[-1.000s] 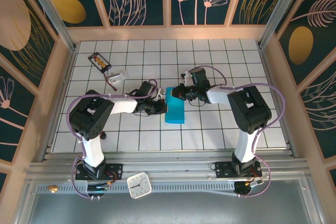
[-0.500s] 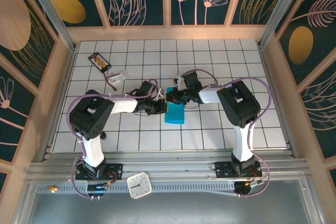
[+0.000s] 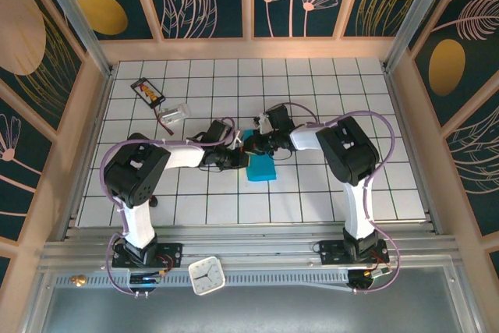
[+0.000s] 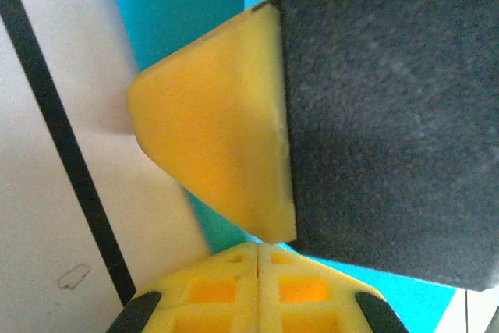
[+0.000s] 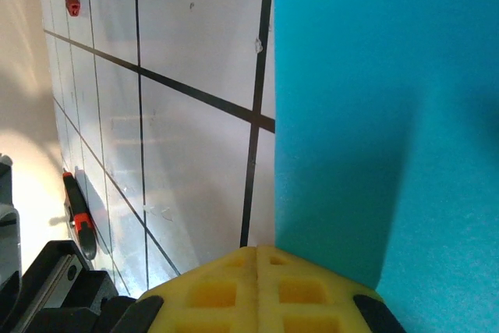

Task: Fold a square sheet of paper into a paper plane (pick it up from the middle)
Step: First fold in half a square sheet of paper at the center of the table.

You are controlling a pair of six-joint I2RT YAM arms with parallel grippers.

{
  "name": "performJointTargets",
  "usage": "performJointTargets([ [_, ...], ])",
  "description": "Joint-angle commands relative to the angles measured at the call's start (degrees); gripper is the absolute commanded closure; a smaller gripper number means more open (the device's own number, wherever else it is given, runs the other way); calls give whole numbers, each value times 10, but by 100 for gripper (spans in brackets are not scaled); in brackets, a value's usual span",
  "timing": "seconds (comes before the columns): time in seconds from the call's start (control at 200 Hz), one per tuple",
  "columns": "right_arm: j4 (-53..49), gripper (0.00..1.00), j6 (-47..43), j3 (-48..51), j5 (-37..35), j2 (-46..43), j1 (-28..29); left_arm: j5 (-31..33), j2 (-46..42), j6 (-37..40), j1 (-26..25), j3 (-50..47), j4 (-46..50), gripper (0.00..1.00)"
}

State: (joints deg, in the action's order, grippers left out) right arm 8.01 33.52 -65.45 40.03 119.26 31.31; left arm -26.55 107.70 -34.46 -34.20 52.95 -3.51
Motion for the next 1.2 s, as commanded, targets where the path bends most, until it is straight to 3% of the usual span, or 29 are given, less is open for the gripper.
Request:
performJointTargets([
  [0.0, -23, 100, -19, -20, -47, 26, -23, 55, 47, 31, -1, -26, 94, 100],
  [0.661, -48, 100, 2, -93, -98, 75, -46, 96, 48, 94, 0, -21, 144, 100],
  [1.191, 23, 100, 46, 50, -118, -13, -55, 2, 19, 49, 0, 54, 110, 100],
])
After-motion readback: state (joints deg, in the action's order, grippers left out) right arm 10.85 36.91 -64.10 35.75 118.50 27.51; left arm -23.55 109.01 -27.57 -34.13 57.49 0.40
